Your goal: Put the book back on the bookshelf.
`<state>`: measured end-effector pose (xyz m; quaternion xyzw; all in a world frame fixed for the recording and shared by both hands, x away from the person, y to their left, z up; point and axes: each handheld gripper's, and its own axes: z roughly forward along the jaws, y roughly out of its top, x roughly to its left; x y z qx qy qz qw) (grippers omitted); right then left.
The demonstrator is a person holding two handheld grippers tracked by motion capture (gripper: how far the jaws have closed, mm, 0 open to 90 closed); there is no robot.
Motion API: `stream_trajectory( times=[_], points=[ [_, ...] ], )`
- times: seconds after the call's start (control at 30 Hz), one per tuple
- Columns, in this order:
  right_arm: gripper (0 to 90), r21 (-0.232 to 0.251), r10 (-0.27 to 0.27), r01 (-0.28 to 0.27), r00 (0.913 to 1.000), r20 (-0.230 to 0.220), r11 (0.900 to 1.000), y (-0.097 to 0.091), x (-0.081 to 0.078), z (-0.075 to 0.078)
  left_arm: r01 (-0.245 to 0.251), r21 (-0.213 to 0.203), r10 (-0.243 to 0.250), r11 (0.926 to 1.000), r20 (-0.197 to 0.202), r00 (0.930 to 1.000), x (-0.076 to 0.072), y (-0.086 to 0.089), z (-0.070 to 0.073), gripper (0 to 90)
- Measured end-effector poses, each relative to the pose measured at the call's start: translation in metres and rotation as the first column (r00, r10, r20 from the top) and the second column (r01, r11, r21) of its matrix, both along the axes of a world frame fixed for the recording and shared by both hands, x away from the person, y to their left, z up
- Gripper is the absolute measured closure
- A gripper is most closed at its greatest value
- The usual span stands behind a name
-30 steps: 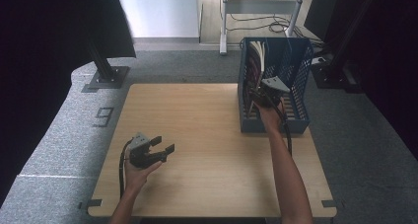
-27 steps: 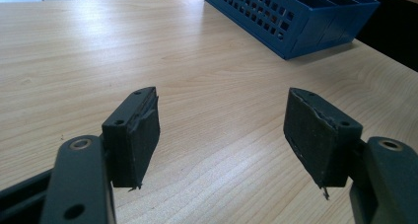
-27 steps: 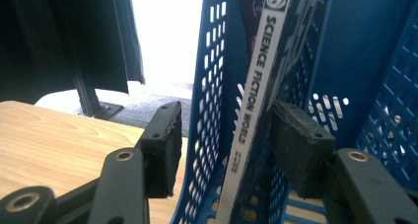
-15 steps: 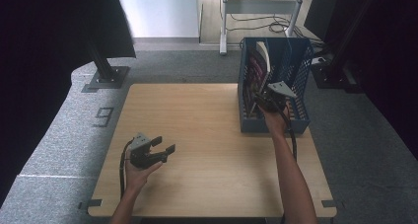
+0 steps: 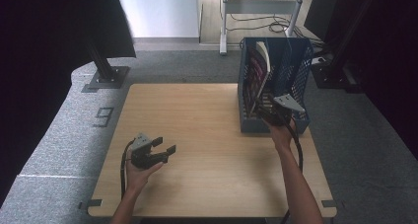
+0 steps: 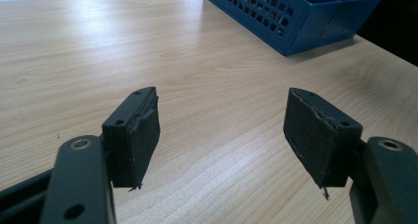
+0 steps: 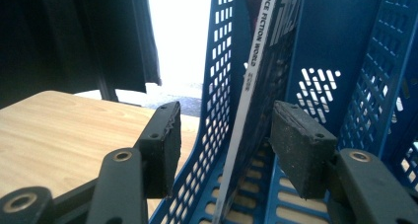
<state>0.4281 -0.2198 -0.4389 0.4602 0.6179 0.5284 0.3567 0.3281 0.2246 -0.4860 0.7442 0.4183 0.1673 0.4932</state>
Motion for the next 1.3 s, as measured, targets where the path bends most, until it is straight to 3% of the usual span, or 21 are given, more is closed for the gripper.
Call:
stream_trajectory(
  times=[0.5, 1.3],
  points=[
    [44.7, -0.014, 0.081, -0.082, 0.9963, -0.028, 0.9965, 0.003, -0.043, -0.010, 0.009, 0.009, -0.009, 0.9999, -0.010, 0.9999, 0.000, -0.003, -0.003, 30.1],
    [44.3, -0.039, 0.195, -0.200, 0.9761, -0.096, 0.9791, 0.018, -0.096, -0.059, 0.015, 0.019, -0.015, 0.9997, -0.022, 0.9997, 0.000, -0.006, -0.006, 30.1]
  ],
)
